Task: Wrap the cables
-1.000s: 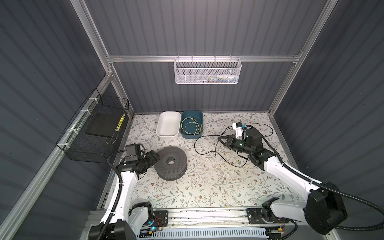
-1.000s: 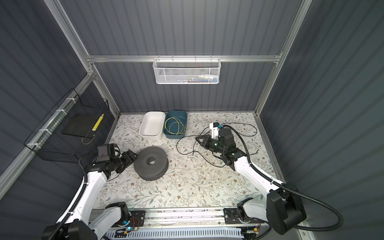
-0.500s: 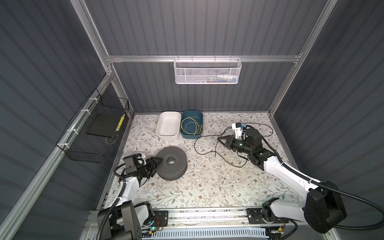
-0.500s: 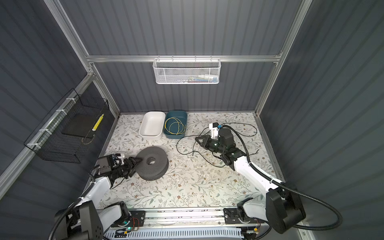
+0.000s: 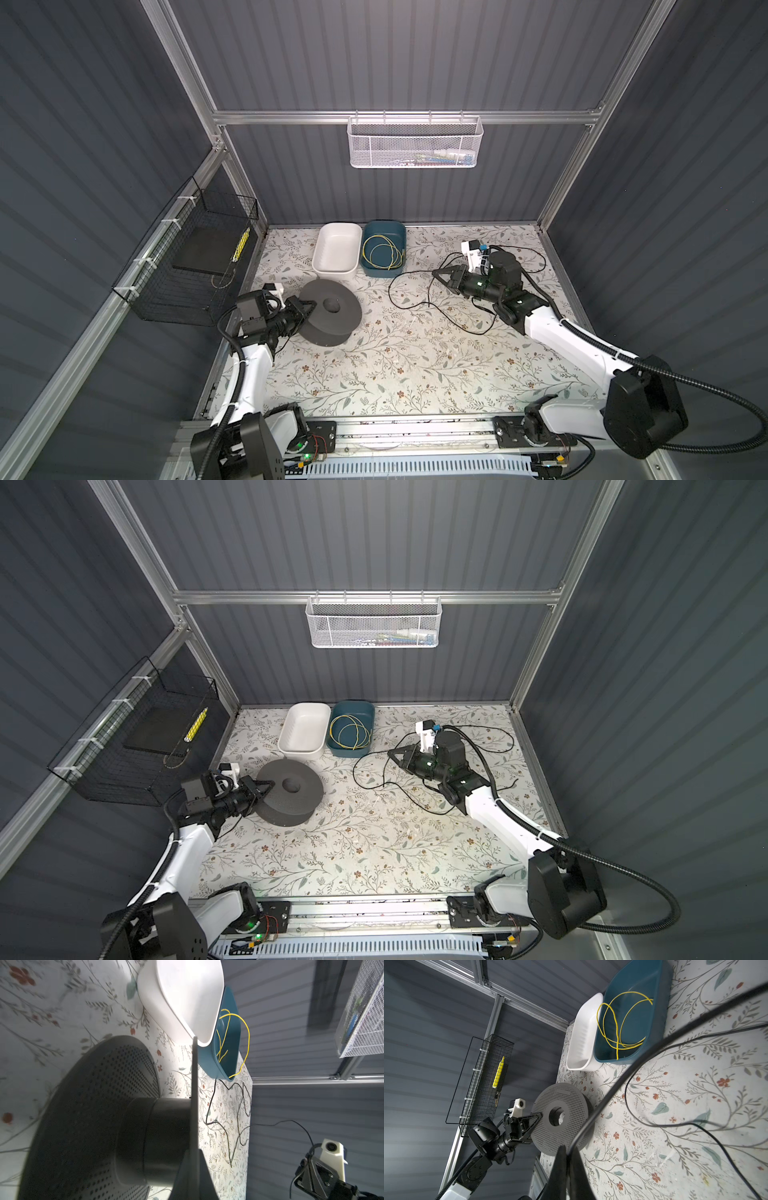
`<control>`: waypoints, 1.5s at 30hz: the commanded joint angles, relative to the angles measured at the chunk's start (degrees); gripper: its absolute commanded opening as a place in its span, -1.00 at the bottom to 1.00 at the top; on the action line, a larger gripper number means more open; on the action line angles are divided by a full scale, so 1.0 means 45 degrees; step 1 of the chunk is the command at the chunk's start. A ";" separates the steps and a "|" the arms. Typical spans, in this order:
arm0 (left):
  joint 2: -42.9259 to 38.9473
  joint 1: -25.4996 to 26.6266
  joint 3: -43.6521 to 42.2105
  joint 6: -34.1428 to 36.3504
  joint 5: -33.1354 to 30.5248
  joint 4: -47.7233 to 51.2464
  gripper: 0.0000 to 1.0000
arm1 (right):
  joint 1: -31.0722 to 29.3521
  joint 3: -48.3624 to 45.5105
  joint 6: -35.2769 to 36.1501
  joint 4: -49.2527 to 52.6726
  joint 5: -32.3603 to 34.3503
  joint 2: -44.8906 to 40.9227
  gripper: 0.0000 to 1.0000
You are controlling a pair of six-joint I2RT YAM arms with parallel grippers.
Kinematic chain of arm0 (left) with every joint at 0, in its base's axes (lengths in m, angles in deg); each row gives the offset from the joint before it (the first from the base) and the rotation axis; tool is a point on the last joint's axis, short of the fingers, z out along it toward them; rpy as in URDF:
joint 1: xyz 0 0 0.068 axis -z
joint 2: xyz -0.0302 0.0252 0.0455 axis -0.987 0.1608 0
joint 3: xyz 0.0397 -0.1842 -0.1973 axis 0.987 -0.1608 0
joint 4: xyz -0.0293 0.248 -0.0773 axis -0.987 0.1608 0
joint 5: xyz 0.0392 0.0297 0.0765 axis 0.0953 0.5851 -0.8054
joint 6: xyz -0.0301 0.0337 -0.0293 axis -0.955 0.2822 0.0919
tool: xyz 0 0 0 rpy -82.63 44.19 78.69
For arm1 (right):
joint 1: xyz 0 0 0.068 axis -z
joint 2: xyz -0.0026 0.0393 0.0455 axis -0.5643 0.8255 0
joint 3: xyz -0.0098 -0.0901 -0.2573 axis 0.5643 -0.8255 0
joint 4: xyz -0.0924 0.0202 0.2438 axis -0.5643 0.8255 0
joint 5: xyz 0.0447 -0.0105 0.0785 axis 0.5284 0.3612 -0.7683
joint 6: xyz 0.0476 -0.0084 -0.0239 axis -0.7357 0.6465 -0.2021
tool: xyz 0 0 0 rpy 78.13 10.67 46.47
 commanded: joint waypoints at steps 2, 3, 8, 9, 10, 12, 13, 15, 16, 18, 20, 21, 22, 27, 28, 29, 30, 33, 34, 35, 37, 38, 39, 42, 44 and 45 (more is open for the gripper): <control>-0.0668 0.1632 0.1855 0.1638 -0.4126 0.4259 -1.00 | 0.0038 0.0420 -0.0065 -0.0232 -0.0013 0.0114 -1.00; -0.0866 0.2806 0.2194 0.1467 -0.5519 0.4548 -1.00 | 0.0040 0.0469 -0.0050 -0.0232 -0.0013 0.0165 -1.00; -0.0386 0.7067 0.3642 0.0206 -1.0032 0.5616 -1.00 | 0.0028 0.0703 -0.0166 -0.0382 -0.0033 0.0400 -1.00; -0.0067 0.7767 0.3809 0.0062 -1.0508 0.5581 -1.00 | 0.0026 0.0723 -0.0200 -0.0422 -0.0033 0.0410 -1.00; 0.0221 0.8434 0.3930 -0.0117 -1.1013 0.5502 -1.00 | 0.0010 0.0745 -0.0230 -0.0451 -0.0033 0.0431 -1.00; 0.1063 1.0121 0.4280 -0.0316 -1.2302 0.5090 -1.00 | 0.0009 0.0767 -0.0280 -0.0508 -0.0023 0.0487 -1.00; 0.1551 1.0927 0.4602 -0.0396 -1.3055 0.5124 -1.00 | 0.0000 0.0773 -0.0303 -0.0530 -0.0013 0.0490 -1.00; 0.2870 1.2501 0.5625 -0.0622 -1.4580 0.5399 -1.00 | -0.0013 0.0787 -0.0355 -0.0566 0.0002 0.0505 -1.00; 0.3370 1.3050 0.6014 -0.0731 -1.5025 0.5409 -1.00 | -0.0030 0.0787 -0.0374 -0.0569 0.0021 0.0509 -1.00; 0.4369 1.3792 0.6730 -0.0991 -1.5408 0.5252 -1.00 | -0.0047 0.0772 -0.0386 -0.0574 0.0065 0.0495 -1.00; 0.5056 1.4096 0.7093 -0.1087 -1.5423 0.5037 -1.00 | -0.0066 0.0753 -0.0396 -0.0547 0.0132 0.0458 -1.00; 0.5361 1.4164 0.7221 -0.1194 -1.5493 0.5062 -1.00 | -0.0052 0.0748 -0.0380 -0.0534 0.0160 0.0424 -1.00; 0.5587 1.4267 0.7264 -0.1180 -1.5584 0.5083 -1.00 | -0.0069 0.0748 -0.0380 -0.0530 0.0162 0.0413 -1.00; 0.6098 1.4324 0.6995 -0.1564 -1.4823 0.4937 -1.00 | -0.0078 0.0709 -0.0362 -0.0452 0.0211 0.0345 -1.00; 0.5974 1.4314 0.6819 -0.1524 -1.4687 0.4733 -1.00 | -0.0098 0.0709 -0.0367 -0.0471 0.0228 0.0398 -1.00; 0.5814 1.4319 0.6700 -0.1364 -1.4616 0.4598 -1.00 | -0.0116 0.0718 -0.0405 -0.0505 0.0240 0.0444 -1.00; 0.5642 1.4325 0.6690 -0.1182 -1.4628 0.4616 -0.92 | -0.0133 0.0762 -0.0414 -0.0529 0.0241 0.0504 -1.00; 0.5084 1.4320 0.6774 -0.0420 -1.4562 0.4773 -0.38 | -0.0304 0.1031 -0.0399 -0.0540 0.0241 0.0794 -1.00; 0.4907 1.4324 0.6868 -0.0152 -1.4451 0.4899 -0.19 | -0.0377 0.1167 -0.0379 -0.0531 0.0241 0.0892 -1.00; 0.4755 1.4325 0.7052 0.0143 -1.4311 0.5119 0.01 | -0.0497 0.1350 -0.0368 -0.0525 0.0238 0.1052 -1.00; 0.4367 1.4324 0.7550 0.0732 -1.3960 0.5579 0.21 | -0.0706 0.1703 -0.0362 -0.0579 0.0250 0.1307 -1.00; 0.4086 1.4325 0.7866 0.0960 -1.3848 0.5855 0.23 | -0.0866 0.1925 -0.0340 -0.0574 0.0278 0.1478 -1.00; 0.3613 1.4325 0.8114 0.1057 -1.3901 0.6123 0.23 | -0.1009 0.2158 -0.0319 -0.0569 0.0311 0.1609 -1.00; 0.1916 1.4299 0.7998 0.1324 -1.4489 0.5910 0.22 | -0.1485 0.2923 -0.0232 -0.0550 0.0395 0.2089 -1.00; 0.1329 1.4291 0.7862 0.1116 -1.5242 0.6458 0.23 | -0.1827 0.3501 -0.0164 -0.0541 0.0435 0.2485 -1.00; 0.1185 1.4263 0.7674 0.0923 -1.5490 0.6822 0.27 | -0.2062 0.3841 -0.0133 -0.0550 0.0455 0.2774 -1.00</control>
